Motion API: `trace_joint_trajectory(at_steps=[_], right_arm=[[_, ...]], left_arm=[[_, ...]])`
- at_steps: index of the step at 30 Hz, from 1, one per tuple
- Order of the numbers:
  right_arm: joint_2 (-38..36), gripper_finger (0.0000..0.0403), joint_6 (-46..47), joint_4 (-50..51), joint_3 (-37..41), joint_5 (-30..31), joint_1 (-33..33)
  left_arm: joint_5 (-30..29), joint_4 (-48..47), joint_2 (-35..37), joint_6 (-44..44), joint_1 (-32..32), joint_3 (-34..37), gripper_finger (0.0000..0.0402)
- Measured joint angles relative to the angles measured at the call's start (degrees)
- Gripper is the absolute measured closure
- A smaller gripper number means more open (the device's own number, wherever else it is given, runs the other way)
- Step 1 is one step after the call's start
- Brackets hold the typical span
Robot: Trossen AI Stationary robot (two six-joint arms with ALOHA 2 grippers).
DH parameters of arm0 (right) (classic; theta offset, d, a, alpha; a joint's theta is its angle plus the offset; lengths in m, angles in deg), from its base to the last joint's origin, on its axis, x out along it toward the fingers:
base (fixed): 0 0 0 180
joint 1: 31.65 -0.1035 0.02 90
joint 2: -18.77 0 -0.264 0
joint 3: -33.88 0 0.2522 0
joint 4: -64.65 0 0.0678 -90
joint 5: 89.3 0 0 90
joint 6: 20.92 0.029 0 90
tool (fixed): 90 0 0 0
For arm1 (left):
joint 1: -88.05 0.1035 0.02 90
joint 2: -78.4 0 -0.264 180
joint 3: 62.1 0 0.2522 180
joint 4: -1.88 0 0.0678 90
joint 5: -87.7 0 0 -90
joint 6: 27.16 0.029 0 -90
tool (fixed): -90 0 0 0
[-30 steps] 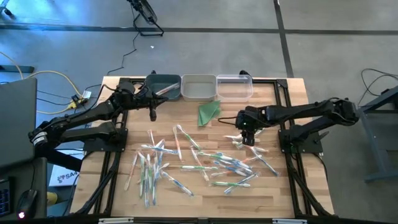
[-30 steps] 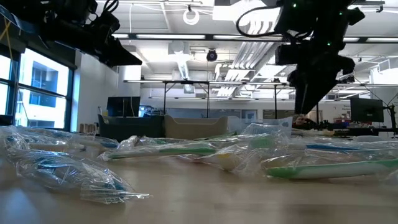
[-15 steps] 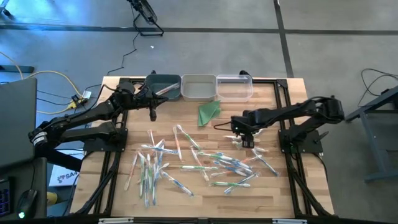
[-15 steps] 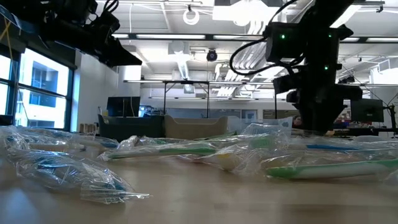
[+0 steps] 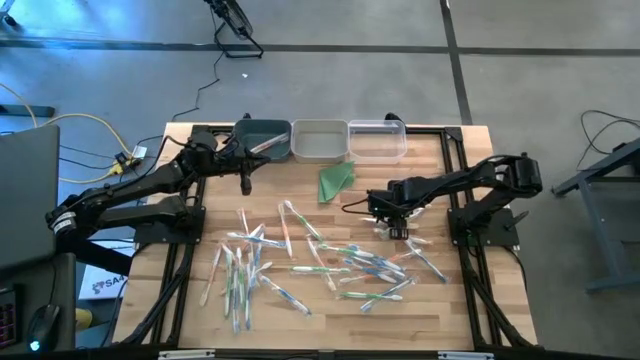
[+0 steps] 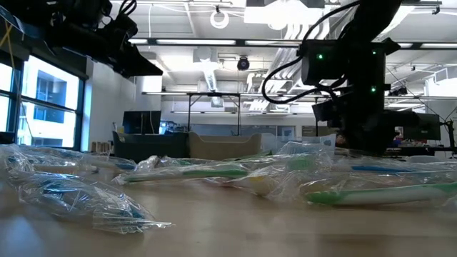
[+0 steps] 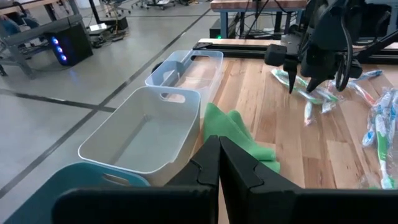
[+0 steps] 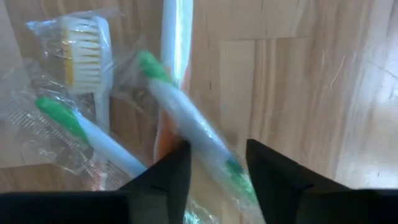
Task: Pick & Place Toothbrushes
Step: Put the green toothbrush into the transparent bin
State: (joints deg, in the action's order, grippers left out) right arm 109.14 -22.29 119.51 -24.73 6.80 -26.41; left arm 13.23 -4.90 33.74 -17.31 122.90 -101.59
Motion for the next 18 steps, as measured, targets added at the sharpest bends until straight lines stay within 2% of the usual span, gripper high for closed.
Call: trace_joint_trajectory(at_steps=[6, 8, 13, 18], right_arm=[[-0.02, 0.0363, 0.0, 0.02, 0.0, -0.01, 0.0], [-0.02, 0.0384, 0.0, 0.05, 0.0, 0.65, 0.0], [-1.59, 0.0379, -0.48, 0.22, 0.0, 5.22, 0.0], [-6.38, 0.0384, -0.39, 0.12, -0.14, 5.84, 0.02]], left_arm=[[-0.02, 0.0, 0.0, 0.01, 0.0, 0.0, 0.0402], [-0.02, 0.02, 0.0, 0.01, 0.0, 0.0, 0.0402], [-0.04, 0.03, 0.0, 0.03, 0.0, 0.0, 0.0402], [-0.09, 0.04, 0.0, 0.03, 0.0, 0.0, 0.0402]])
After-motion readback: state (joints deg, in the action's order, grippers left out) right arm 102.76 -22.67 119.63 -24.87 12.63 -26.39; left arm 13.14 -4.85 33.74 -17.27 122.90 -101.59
